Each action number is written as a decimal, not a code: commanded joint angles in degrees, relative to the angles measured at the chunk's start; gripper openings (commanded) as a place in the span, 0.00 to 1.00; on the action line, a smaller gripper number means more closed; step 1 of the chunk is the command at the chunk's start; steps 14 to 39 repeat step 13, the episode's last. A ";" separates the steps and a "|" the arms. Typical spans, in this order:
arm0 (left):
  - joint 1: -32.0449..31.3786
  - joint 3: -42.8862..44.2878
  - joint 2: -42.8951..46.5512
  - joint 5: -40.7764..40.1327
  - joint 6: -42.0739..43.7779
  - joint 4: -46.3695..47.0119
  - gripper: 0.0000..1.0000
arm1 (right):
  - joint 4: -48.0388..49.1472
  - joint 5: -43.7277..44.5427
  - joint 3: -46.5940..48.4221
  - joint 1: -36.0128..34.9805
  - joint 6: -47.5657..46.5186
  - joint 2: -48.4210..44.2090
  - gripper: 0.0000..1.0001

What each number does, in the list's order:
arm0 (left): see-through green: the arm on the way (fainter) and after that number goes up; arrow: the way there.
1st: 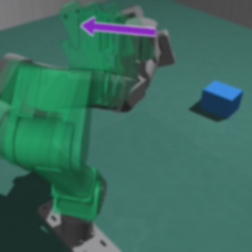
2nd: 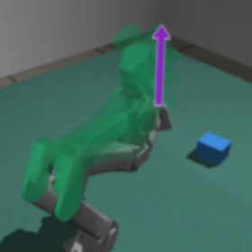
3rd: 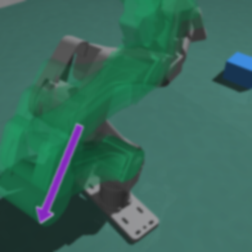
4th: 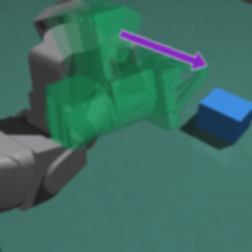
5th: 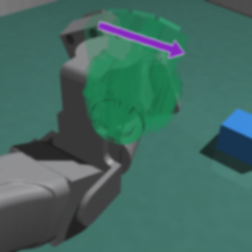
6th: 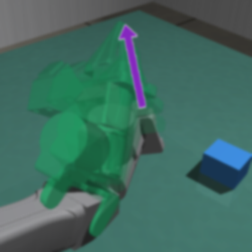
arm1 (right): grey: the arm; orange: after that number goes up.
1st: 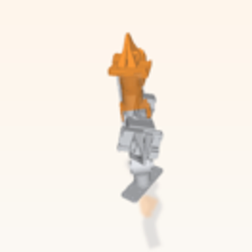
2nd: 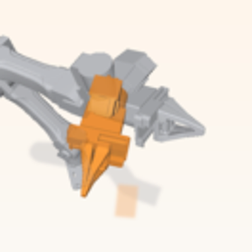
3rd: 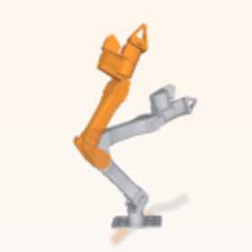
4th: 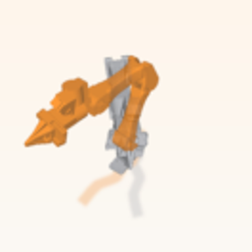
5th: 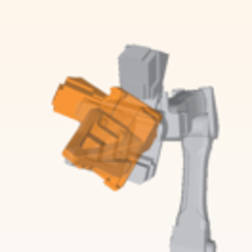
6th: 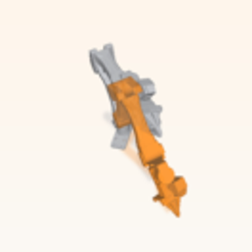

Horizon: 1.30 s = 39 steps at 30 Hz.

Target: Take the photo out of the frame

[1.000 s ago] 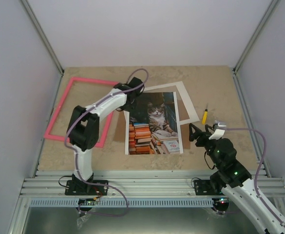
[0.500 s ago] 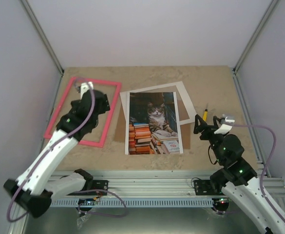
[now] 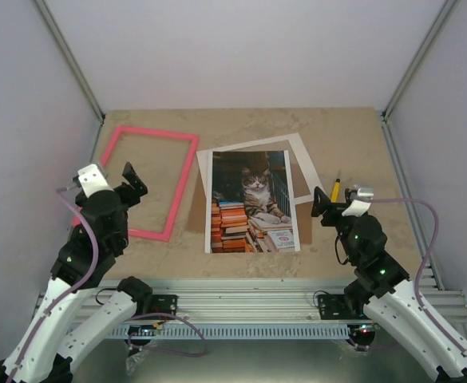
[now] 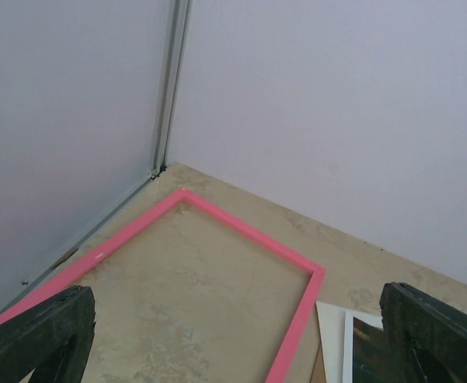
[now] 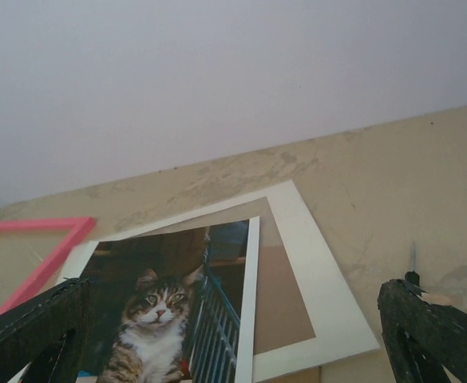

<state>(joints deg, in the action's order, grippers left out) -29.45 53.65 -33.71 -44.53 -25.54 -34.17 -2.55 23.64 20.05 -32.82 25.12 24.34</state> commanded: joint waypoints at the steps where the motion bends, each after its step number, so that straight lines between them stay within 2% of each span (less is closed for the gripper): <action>1: 0.69 -1.64 1.74 -1.89 0.65 3.76 0.99 | 2.28 2.32 -1.44 0.03 -0.44 -0.74 0.98; 39: 2.46 -2.03 0.33 -0.20 1.24 4.46 0.99 | 2.19 3.47 -2.30 0.03 0.92 -2.26 0.98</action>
